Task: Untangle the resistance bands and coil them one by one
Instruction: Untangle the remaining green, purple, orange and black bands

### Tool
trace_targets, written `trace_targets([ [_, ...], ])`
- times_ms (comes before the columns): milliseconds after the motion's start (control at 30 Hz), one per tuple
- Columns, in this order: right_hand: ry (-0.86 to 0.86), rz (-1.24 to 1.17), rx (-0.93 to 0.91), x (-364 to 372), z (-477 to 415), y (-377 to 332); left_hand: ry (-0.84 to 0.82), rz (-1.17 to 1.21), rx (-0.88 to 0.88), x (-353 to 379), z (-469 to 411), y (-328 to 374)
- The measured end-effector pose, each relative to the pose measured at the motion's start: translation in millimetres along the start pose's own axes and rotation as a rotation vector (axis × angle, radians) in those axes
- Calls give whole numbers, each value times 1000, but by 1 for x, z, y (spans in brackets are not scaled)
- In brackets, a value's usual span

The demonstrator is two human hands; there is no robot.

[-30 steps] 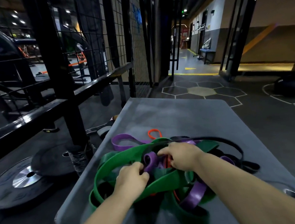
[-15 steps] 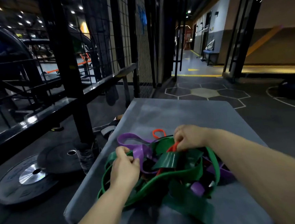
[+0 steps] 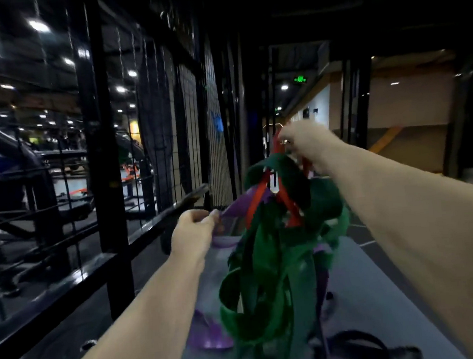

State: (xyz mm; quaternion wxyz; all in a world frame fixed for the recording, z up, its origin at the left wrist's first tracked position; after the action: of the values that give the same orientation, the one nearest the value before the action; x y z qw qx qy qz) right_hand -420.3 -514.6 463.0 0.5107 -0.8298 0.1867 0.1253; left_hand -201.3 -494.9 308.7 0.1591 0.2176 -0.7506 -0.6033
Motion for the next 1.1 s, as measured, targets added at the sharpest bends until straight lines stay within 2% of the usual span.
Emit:
trace_targets([
  [67, -248, 363, -24, 0, 1, -3, -16, -228, 114, 0, 5, 16],
  [100, -247, 493, -51, -2, 0, -5, 7, -319, 162, -1, 10, 23],
  [133, -154, 574, -114, -3, -1, -10, 43, -374, 207, -1, 15, 28],
  [200, 79, 374, -180, -6, -5, -12, 58, -327, 287, 0, 26, 41],
  [233, 99, 263, -141, -4, -6, -8, 25, -261, 315, 3, 30, 46],
  [333, -178, 349, -8, 8, 7, -1, -153, -194, 322, 16, 44, 53],
  [367, -121, 318, -26, 6, 4, -7, -212, -217, 323, 20, 46, 52],
  [400, 29, 253, -51, 0, -3, -16, -261, -243, 329, 25, 48, 51],
  [467, 434, -101, -154, -18, -12, -37, -348, -273, 344, 34, 48, 50],
  [500, 494, -236, -195, -24, -19, -42, -386, -268, 355, 38, 48, 50],
  [533, 440, -288, -227, -27, -22, -49, -420, -257, 365, 43, 48, 52],
  [600, 99, -67, -173, -21, -23, -58, -456, -240, 340, 52, 48, 52],
  [633, 30, 15, -146, -20, -17, -62, -445, -249, 317, 55, 48, 51],
  [700, 219, 149, -271, -31, -27, -77, -367, -335, 296, 62, 48, 51],
  [800, 437, -81, -329, -46, -34, -85, -253, -426, 361, 67, 39, 55],
  [933, 65, 212, -187, -39, -21, -70, -420, -253, 241, 68, 50, 60],
  [1000, 10, 144, -217, -39, -21, -68, -484, -213, 217, 72, 54, 54],
  [1100, 3, -71, -212, -38, -15, -69, -460, -213, 262, 82, 60, 47],
])
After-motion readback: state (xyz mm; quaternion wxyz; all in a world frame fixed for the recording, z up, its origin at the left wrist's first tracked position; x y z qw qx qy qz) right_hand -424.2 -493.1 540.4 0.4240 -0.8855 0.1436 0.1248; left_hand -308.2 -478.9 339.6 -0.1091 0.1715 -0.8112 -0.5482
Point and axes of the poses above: each hand's wrist, its own z-axis away from the middle knuckle, its own x-axis out of the palm, y = z × x, the point moved 1 cm from there along -z, towards the middle knuckle, and after that the axes turned 5 degrees about y, right-handed, at the moved point
